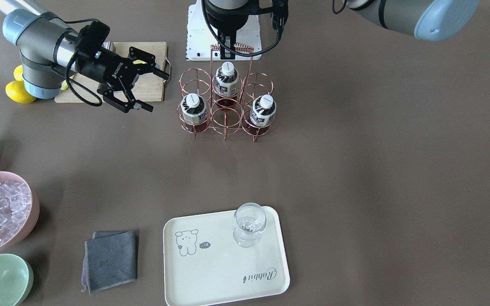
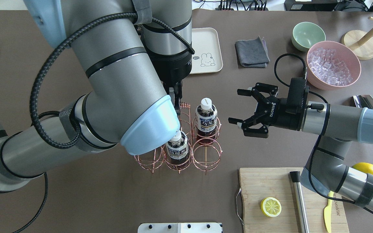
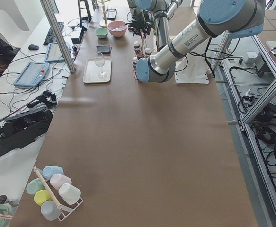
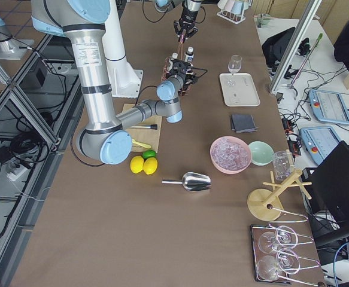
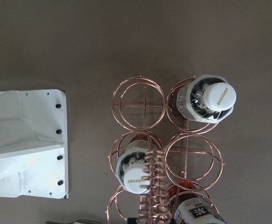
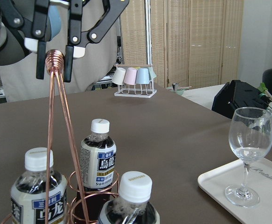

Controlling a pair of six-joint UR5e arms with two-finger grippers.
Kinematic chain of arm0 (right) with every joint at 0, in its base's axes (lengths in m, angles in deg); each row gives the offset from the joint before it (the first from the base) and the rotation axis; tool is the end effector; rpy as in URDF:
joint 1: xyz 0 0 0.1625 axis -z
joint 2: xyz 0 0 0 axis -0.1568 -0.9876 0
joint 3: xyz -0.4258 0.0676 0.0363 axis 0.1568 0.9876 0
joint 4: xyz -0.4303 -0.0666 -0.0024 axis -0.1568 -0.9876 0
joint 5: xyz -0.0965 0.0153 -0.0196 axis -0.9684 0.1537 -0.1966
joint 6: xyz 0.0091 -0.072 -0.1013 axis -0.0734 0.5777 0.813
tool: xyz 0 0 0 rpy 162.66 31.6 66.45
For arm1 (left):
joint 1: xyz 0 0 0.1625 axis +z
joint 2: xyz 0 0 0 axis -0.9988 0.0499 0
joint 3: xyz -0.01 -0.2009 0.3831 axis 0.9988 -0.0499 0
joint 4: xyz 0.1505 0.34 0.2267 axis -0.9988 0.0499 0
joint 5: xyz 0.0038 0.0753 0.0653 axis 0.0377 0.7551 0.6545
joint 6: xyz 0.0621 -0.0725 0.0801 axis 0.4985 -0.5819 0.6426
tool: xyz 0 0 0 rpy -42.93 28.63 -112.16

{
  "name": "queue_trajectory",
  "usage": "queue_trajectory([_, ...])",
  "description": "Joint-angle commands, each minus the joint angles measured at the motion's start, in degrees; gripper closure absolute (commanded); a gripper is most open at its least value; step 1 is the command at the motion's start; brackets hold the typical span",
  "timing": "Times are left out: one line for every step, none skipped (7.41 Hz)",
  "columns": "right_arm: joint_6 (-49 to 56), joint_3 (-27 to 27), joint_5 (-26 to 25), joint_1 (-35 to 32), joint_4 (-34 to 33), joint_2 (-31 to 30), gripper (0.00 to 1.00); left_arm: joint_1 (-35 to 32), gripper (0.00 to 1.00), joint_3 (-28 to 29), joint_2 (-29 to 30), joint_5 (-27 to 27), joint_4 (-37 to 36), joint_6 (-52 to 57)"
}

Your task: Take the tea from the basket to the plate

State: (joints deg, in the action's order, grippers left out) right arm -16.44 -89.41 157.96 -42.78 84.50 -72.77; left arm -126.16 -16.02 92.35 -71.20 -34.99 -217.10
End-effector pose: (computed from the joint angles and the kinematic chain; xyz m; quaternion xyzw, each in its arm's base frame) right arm -0.4092 -0.4028 0.3253 0.6022 -0.5695 -0.2429 0.5040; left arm 0.4573 -0.4405 -0.0255 -0.3610 0.2094 -0.6090 0.6745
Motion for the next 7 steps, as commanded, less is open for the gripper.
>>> queue_trajectory([-0.21,-0.10,-0.52,0.71,0.04,0.15,0.01,0.52,1.00,0.27,0.21,0.03,0.00,0.02])
queue_trajectory([-0.21,-0.19,-0.52,0.97,-0.14,0.24,0.01,0.52,1.00,-0.07,0.21,-0.05,0.00,0.02])
queue_trajectory([-0.21,-0.28,-0.61,1.15,-0.14,0.33,0.02,0.52,1.00,-0.08,0.21,-0.05,0.00,0.02])
queue_trajectory([-0.39,-0.28,-0.79,1.24,-0.14,0.94,0.02,0.52,1.00,0.01,0.21,-0.05,0.00,0.02])
queue_trajectory([-1.17,-0.02,-0.79,1.32,-0.23,1.47,0.02,0.52,1.00,0.18,0.21,-0.05,0.00,0.02])
queue_trajectory([-2.83,0.07,-1.14,1.32,-0.31,2.00,0.02,0.52,1.00,0.10,0.21,-0.05,0.00,0.02])
queue_trajectory([-2.94,0.07,-1.66,1.32,-1.27,2.35,0.02,0.87,1.00,0.19,0.47,-0.05,0.00,-0.07])
